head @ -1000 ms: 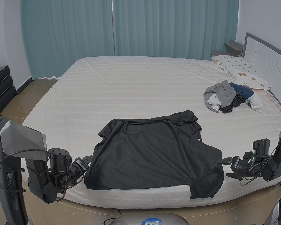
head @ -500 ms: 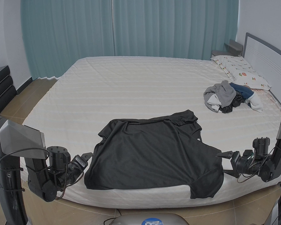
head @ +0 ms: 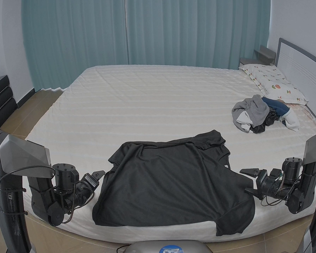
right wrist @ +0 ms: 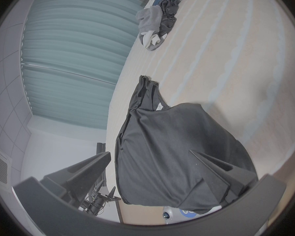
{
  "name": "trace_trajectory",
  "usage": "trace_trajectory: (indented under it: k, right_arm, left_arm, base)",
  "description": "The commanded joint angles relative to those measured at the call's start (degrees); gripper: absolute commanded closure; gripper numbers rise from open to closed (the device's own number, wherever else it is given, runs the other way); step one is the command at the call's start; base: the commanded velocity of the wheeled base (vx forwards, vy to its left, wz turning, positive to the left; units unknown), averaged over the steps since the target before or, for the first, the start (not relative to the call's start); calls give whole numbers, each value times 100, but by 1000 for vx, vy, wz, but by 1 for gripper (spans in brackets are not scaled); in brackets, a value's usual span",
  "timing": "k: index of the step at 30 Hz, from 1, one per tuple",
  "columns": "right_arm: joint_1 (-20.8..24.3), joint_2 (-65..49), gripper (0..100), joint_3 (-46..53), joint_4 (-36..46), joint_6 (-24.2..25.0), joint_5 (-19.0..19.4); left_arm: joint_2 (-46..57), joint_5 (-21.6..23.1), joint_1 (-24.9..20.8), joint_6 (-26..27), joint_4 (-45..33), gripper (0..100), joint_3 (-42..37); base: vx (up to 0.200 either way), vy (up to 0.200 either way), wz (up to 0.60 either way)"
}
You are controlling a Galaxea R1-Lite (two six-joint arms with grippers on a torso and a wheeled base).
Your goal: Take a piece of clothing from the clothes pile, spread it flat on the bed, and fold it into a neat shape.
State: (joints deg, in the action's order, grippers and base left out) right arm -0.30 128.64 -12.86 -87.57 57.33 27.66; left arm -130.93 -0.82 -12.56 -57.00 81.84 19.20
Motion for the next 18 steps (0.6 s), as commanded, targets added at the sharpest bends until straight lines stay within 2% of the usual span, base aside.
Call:
trace_trajectory:
  k: [1, 12, 16, 18]
  right_arm:
    - [30, 206, 0, 91, -41, 6, 3]
    - [30, 206, 0, 144, -68, 15, 11]
    - [39, 223, 0, 179, -147, 6, 3]
    - [48, 276, 0, 196, -182, -12, 3]
  left_arm:
    - [-21, -15, 8, -4, -1, 0, 49]
    - [94, -129, 43, -13, -19, 0, 409]
    - [173, -138, 25, 67, -80, 0, 585]
    - [146, -138, 16, 269, -150, 0, 831]
  base:
    - [200, 0, 0]
    - [0, 0, 0]
    - [0, 0, 0]
    - [0, 0, 0]
